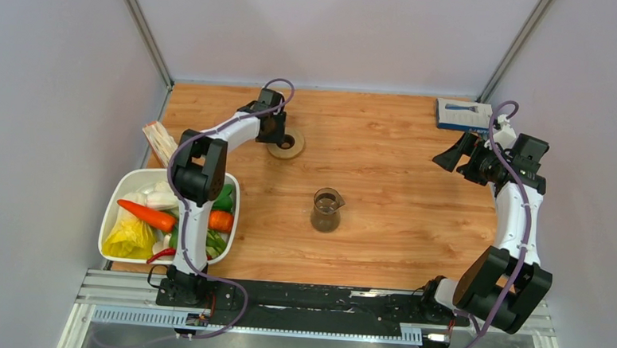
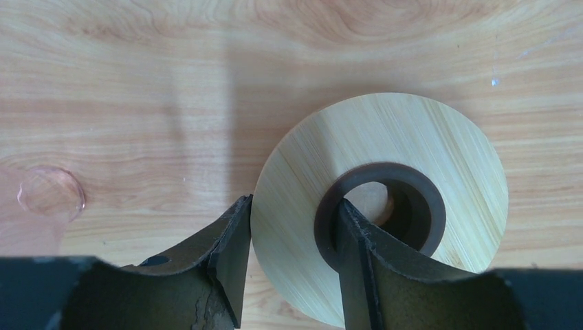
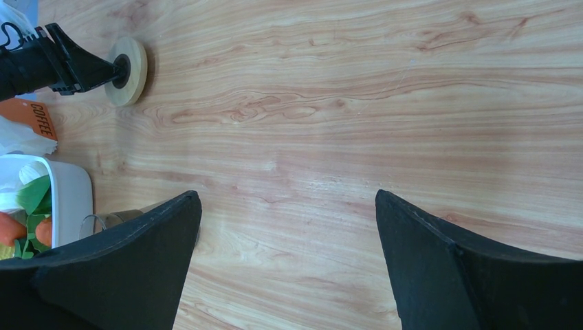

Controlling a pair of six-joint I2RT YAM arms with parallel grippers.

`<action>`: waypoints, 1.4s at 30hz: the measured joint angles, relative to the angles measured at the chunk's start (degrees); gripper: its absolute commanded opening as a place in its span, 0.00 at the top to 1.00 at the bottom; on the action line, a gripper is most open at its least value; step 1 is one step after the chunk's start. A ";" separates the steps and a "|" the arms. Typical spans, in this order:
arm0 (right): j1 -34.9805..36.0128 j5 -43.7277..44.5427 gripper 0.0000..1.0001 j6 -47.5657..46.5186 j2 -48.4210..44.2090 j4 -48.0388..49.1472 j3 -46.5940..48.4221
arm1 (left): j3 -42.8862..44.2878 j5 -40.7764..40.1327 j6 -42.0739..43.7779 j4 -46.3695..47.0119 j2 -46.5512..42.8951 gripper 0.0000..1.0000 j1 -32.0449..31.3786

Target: Place the coffee filter in the dripper

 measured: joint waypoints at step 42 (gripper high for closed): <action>0.48 -3.19 0.00 -1.77 -1.64 -4.79 1.92 | -10.51 10.88 8.41 -22.45 -31.34 0.71 -26.14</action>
